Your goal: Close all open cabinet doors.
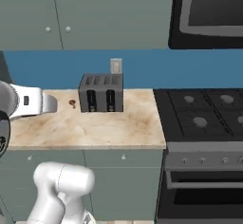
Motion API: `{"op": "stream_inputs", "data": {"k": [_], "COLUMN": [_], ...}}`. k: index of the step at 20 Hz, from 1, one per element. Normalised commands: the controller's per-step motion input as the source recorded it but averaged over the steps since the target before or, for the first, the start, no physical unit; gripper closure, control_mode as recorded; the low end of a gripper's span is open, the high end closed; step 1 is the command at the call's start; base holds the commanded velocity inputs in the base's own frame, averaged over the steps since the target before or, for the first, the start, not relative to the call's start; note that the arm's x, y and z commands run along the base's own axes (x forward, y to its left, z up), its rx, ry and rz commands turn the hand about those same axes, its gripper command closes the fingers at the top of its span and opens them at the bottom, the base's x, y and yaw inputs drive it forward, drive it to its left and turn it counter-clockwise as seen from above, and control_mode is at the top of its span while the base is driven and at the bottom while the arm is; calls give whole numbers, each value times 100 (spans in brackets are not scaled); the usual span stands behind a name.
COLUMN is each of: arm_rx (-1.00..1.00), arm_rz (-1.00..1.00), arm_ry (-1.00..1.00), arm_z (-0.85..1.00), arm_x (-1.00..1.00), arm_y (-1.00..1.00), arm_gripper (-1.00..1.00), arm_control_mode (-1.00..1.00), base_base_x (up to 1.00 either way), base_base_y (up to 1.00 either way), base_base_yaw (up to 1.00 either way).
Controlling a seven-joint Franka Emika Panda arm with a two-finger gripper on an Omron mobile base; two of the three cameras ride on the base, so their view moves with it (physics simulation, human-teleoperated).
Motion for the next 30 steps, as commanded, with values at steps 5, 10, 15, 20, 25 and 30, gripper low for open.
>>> {"op": "stream_inputs", "data": {"k": [5,10,15,20,25,30], "arm_rx": [0,0,0,0,0,0], "arm_rz": [0,0,0,0,0,0], "arm_ry": [0,0,0,0,0,0], "arm_z": [0,0,0,0,0,0], "arm_x": [0,0,0,0,0,0], "arm_y": [0,0,0,0,0,0], "arm_gripper": [-100,-100,-100,-100,-100,-100], "arm_control_mode": [100,100,100,100,100,100], "base_base_x": [0,0,0,9,38,63], "base_base_y": [5,1,0,0,0,-1], "base_base_yaw": [-98,-95,-92,-89,-62,-31]}}
